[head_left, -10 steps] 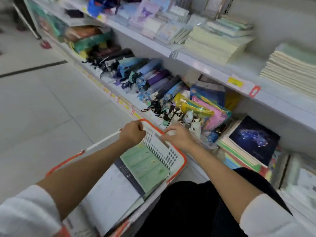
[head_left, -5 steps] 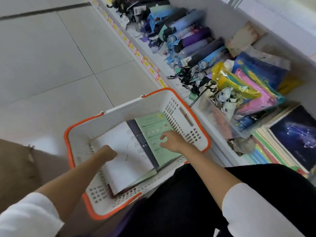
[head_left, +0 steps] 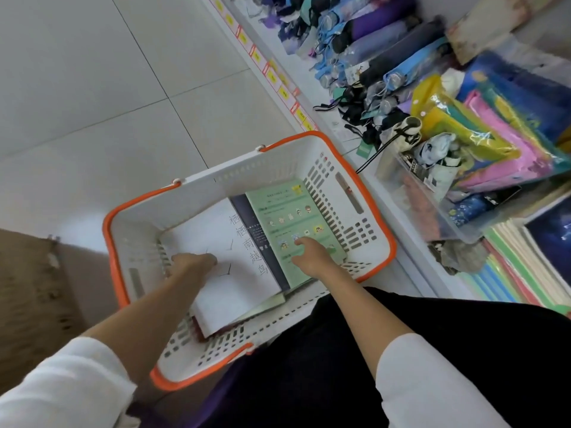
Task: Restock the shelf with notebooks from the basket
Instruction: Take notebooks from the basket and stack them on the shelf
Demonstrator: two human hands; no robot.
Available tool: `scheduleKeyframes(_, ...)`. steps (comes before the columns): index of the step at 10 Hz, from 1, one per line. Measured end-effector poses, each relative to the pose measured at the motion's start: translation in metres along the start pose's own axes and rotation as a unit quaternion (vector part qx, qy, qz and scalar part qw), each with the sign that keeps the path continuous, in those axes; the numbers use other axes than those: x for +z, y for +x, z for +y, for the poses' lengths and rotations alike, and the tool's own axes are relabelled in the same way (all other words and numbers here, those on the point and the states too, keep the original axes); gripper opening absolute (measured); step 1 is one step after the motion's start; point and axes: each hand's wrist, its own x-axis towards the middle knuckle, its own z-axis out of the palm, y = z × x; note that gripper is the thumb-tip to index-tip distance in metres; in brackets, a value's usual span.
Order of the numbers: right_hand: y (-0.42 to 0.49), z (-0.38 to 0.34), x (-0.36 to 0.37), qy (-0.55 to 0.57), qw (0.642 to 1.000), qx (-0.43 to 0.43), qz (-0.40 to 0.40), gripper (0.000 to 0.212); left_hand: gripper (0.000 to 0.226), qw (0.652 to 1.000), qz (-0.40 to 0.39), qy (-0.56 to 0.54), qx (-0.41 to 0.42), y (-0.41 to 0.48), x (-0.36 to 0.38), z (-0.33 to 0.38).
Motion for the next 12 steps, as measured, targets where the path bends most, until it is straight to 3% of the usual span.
scheduleKeyframes(1,0.004,0.0,0.004,0.004,0.999,0.01,-0.037,0.063,0.074,0.997,-0.011,-0.075,-0.004,-0.127,-0.043,0.033)
scheduleKeyframes(2,0.007,0.003,0.007,-0.004,0.998,0.03,-0.056,0.071,0.05,0.992,-0.027,-0.116,0.035,-0.127,-0.043,0.038)
scheduleKeyframes(4,0.006,0.004,0.02,-0.114,0.992,0.016,-0.043,0.082,0.043,0.988,-0.019,-0.097,0.119,-0.117,-0.065,0.037)
scheduleKeyframes(6,0.001,0.003,0.026,-0.217,0.976,-0.021,0.0,0.081,0.018,0.978,-0.075,-0.171,0.094,-0.112,-0.07,0.029)
scheduleKeyframes(7,-0.005,-0.003,0.019,-0.182,0.982,-0.048,0.01,0.068,0.016,0.965,-0.112,-0.226,0.071,-0.114,-0.076,0.028)
scheduleKeyframes(8,-0.01,-0.023,0.014,-0.1,0.993,-0.051,0.023,0.037,0.033,0.957,-0.17,-0.223,0.071,-0.115,-0.08,0.025)
scheduleKeyframes(9,-0.024,-0.057,0.026,-0.042,0.996,-0.074,-0.035,0.028,0.053,0.941,-0.222,-0.236,0.101,-0.118,-0.075,0.025)
scheduleKeyframes(10,-0.045,-0.082,0.049,0.005,0.99,-0.107,-0.089,0.027,0.071,0.932,-0.24,-0.241,0.129,-0.126,-0.066,0.027)
scheduleKeyframes(11,-0.056,-0.091,0.064,0.02,0.985,-0.123,-0.117,0.036,0.089,0.944,-0.21,-0.22,0.131,-0.133,-0.063,0.031)
scheduleKeyframes(12,-0.062,-0.095,0.07,0.054,0.974,-0.115,-0.186,0.06,0.057,0.948,-0.182,-0.216,0.149,-0.136,-0.063,0.032)
